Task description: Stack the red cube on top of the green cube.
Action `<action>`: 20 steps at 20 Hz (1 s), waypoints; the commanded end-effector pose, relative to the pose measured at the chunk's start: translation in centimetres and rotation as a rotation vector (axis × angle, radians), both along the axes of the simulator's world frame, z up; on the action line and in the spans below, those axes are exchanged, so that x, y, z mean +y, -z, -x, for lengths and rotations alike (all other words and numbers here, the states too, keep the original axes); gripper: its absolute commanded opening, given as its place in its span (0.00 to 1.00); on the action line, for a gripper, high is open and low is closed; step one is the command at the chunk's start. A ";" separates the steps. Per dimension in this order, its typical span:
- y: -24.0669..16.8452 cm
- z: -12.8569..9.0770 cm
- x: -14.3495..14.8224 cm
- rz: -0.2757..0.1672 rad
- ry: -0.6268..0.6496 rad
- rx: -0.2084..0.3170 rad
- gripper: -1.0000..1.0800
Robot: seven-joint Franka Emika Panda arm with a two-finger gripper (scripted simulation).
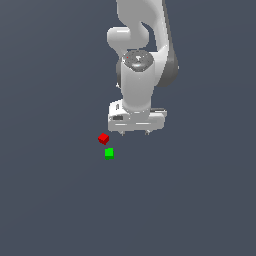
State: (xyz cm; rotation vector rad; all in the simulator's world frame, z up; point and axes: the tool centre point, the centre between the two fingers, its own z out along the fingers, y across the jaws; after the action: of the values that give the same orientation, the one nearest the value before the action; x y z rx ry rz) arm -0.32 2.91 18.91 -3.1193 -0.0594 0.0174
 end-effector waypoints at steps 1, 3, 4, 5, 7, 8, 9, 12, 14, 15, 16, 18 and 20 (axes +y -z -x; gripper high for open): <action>0.0 0.0 0.0 0.000 0.000 0.000 0.96; 0.1 0.0 -0.1 0.000 0.005 0.000 0.96; 0.2 0.1 -0.3 0.001 0.011 0.000 0.96; 0.4 0.1 -0.6 0.001 0.019 0.000 0.96; 0.9 0.3 -1.3 0.002 0.042 0.000 0.96; 1.2 0.4 -1.8 0.003 0.058 -0.001 0.96; 1.5 0.5 -2.3 0.004 0.075 -0.001 0.96; 2.9 1.1 -4.3 0.007 0.141 -0.001 0.96; 4.0 1.7 -5.9 0.009 0.195 -0.002 0.96; 4.6 2.1 -6.8 0.011 0.225 -0.002 0.96; 5.2 2.5 -7.7 0.012 0.257 -0.003 0.96; 6.6 3.5 -9.6 0.016 0.325 -0.003 0.96; 7.9 4.6 -11.4 0.019 0.389 -0.004 0.96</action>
State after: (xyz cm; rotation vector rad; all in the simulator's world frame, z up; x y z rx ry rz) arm -4.10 -7.12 12.01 -3.0986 0.4708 0.0071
